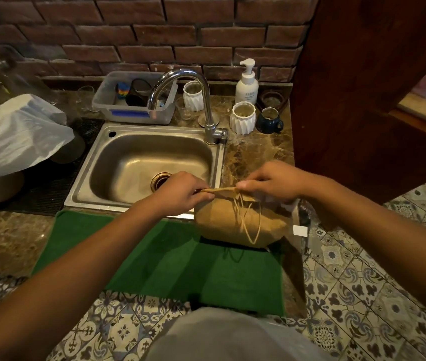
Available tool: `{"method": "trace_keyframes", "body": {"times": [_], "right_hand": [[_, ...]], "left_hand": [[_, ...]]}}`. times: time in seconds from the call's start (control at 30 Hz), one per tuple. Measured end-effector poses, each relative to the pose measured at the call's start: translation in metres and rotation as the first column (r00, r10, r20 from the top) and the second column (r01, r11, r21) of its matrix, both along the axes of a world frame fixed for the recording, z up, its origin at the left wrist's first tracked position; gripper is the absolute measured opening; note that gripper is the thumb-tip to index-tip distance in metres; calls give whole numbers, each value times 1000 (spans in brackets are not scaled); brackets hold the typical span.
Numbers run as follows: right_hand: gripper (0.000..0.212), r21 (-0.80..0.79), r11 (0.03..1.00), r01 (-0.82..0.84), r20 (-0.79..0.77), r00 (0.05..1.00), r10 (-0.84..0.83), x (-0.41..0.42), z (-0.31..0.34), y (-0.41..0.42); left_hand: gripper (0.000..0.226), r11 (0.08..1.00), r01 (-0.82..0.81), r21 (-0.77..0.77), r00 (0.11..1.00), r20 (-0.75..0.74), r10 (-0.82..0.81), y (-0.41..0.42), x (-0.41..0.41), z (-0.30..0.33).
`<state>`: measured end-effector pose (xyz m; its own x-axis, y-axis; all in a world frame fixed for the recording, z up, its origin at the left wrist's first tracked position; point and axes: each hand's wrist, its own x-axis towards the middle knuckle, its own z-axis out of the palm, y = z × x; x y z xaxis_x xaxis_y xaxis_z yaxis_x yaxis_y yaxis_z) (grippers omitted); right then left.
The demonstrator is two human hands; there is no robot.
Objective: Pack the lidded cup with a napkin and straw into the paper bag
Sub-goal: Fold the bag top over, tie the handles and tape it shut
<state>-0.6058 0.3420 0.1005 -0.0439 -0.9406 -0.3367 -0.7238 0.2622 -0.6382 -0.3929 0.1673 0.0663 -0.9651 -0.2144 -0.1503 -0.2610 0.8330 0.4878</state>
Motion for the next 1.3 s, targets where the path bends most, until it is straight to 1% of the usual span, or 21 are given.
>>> {"method": "trace_keyframes", "body": {"times": [0.03,0.2,0.3,0.37,0.43,0.5,0.57,0.63,0.67,0.7,0.77,0.83,0.87,0.93,1.0,1.03,1.1,1.2,1.3], "right_hand": [[48,32,999,-9,-5,1000,9,5,-1,-8],[31,188,981,-54,30,998,49,8,3,-31],[25,218,973,-77,14,997,76,11,5,-38],[22,170,977,-125,-94,985,142,18,8,-41],[23,90,977,-194,-254,944,211,24,6,-42],[25,13,973,-229,-376,901,216,29,1,-37],[26,-70,964,-257,-435,877,202,31,-5,-30],[27,-148,946,-287,-447,873,195,32,-7,-24],[30,-193,934,-300,-447,875,188,31,-8,-21],[36,-241,915,-322,-457,870,186,30,-8,-20],[47,-306,876,-372,-504,844,182,29,-10,-17],[46,-360,852,-381,-531,834,149,28,-14,-12],[42,-351,871,-344,-511,850,130,26,-15,-11],[36,-267,931,-249,-441,890,112,20,-15,-7],[36,-169,962,-214,-418,899,127,16,-16,-4],[35,-156,965,-209,-420,898,127,15,-17,-3],[32,-217,947,-238,-439,890,123,14,-20,-1],[29,-278,923,-267,-432,893,128,15,-21,0],[28,-305,913,-270,-411,902,130,17,-21,-2]], "left_hand": [[22,1000,5,-18,1000,-3,-6,1,-1,0],[23,994,-37,-100,997,-69,30,5,4,-8],[18,998,-51,-39,995,-85,48,8,5,-13],[16,997,-71,4,993,-97,71,8,6,-14],[17,996,-88,30,991,-101,91,5,8,-15],[21,994,-89,57,994,-64,93,2,10,-15],[30,984,-82,161,997,8,82,-2,10,-9],[44,960,-76,269,996,74,58,-3,7,-1],[49,961,-41,272,997,80,20,-1,4,2],[51,970,8,242,997,77,-28,0,0,4],[46,979,71,189,995,59,-83,3,-8,3],[46,981,68,183,997,16,-73,4,-9,0],[47,984,70,167,998,-9,-70,4,-9,-3],[48,988,77,134,996,-48,-71,4,-8,-8],[48,988,69,139,995,-75,-59,3,-8,-12],[48,987,64,145,995,-81,-53,3,-8,-14],[44,983,62,173,996,-76,-50,1,-8,-14],[26,961,50,272,999,-3,-51,2,-11,-4],[35,960,101,263,995,-17,-100,10,-21,3]]}}
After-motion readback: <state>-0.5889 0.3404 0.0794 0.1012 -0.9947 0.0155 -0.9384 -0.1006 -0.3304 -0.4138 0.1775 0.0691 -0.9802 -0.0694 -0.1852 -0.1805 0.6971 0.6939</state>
